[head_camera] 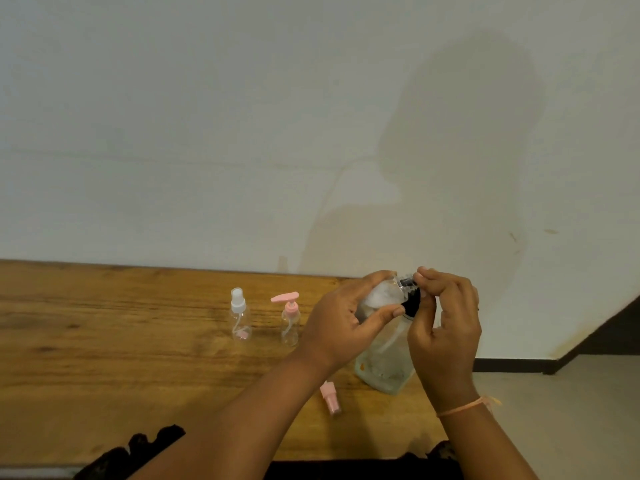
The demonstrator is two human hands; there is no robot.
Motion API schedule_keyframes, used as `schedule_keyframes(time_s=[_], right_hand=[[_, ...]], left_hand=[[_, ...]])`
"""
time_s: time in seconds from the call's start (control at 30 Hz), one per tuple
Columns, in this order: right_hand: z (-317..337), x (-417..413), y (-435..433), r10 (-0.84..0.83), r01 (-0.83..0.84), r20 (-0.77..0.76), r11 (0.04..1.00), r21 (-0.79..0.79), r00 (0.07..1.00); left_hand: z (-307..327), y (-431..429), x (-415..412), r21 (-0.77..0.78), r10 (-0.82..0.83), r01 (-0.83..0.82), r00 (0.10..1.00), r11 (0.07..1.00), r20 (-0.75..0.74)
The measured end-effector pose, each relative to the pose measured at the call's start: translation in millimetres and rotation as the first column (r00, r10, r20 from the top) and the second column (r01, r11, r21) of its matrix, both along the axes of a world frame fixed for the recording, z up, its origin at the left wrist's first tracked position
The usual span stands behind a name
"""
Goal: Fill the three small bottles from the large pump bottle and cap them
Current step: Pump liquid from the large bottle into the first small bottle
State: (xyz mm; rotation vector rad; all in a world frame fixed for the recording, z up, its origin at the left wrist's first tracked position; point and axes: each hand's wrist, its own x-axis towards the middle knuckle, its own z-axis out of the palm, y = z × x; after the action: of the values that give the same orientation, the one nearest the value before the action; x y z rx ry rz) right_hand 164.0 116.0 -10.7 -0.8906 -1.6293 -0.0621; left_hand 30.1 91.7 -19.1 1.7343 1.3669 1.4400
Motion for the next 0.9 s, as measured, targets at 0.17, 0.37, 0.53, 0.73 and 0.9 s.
schedule_keyframes(time_s=[0.17, 0.37, 0.53, 0.73, 0.9], right_hand=[[-3.0, -2.1, 6.4, 0.007, -0.008, 0.008, 1.000, 0.011, 1.000], [-11.0, 1.0, 6.4, 0.004, -0.004, 0.034, 1.000, -0.007, 0.999], [-2.4, -1.3, 2.2, -0.011, 0.011, -0.004, 1.000, 0.011, 1.000], [-4.4, -1.8, 4.4, -0.008, 0.008, 0.000, 1.000, -0.008, 1.000], [-8.1, -1.4, 8.7, 0.025, -0.025, 0.013, 1.000, -0.001, 1.000]], left_hand=[[-3.1, 3.3, -0.4, -0.006, 0.009, -0.009, 1.000, 1.000, 0.016], [-5.8, 0.2, 0.2, -0.021, 0.008, -0.008, 1.000, 1.000, 0.001], [0.0, 1.2, -1.3, 0.007, 0.006, -0.006, 1.000, 1.000, -0.012], [-0.8, 3.8, -2.7, -0.006, -0.014, 0.014, 1.000, 1.000, 0.010], [-7.5, 2.2, -2.9, -0.049, -0.005, 0.005, 1.000, 0.999, 0.016]])
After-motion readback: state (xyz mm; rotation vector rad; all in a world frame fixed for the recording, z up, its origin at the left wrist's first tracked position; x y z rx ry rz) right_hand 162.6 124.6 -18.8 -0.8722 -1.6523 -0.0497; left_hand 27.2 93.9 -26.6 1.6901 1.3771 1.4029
